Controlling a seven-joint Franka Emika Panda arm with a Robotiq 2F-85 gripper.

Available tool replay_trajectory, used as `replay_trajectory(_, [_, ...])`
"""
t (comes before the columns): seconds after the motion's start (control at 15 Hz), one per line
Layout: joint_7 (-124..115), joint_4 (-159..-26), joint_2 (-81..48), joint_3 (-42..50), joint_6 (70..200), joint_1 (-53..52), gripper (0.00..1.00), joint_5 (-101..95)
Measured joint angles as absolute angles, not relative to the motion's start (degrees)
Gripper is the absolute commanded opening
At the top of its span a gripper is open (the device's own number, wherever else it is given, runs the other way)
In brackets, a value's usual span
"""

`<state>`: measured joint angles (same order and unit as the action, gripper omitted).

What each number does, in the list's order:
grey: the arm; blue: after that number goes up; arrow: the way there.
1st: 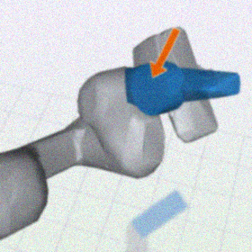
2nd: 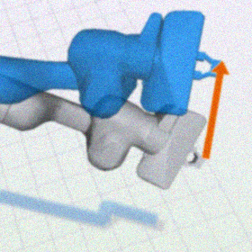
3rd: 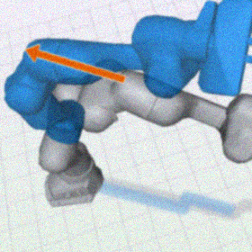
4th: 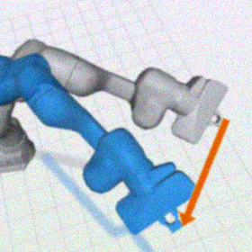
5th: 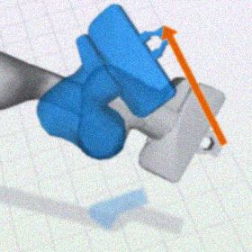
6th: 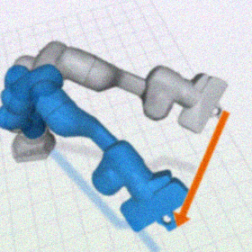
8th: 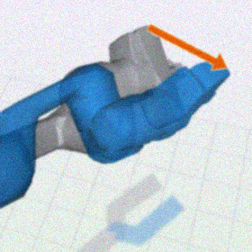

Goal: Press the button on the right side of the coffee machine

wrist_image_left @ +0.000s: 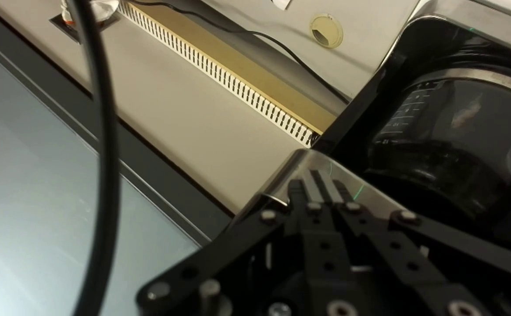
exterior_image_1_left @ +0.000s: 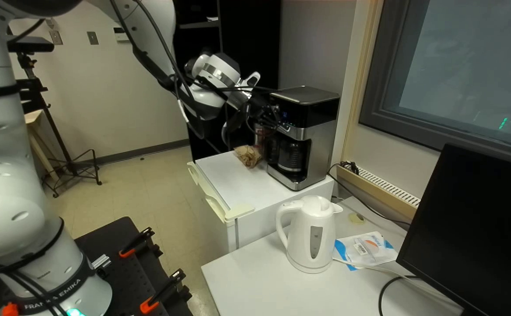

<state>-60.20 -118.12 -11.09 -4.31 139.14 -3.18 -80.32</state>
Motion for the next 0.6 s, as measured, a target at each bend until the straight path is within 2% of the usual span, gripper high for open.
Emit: replay_trajectory(0.6, [-64.17,-116.18,-12.68,-4.25,140.09,-3.18,0.02,-83.3])
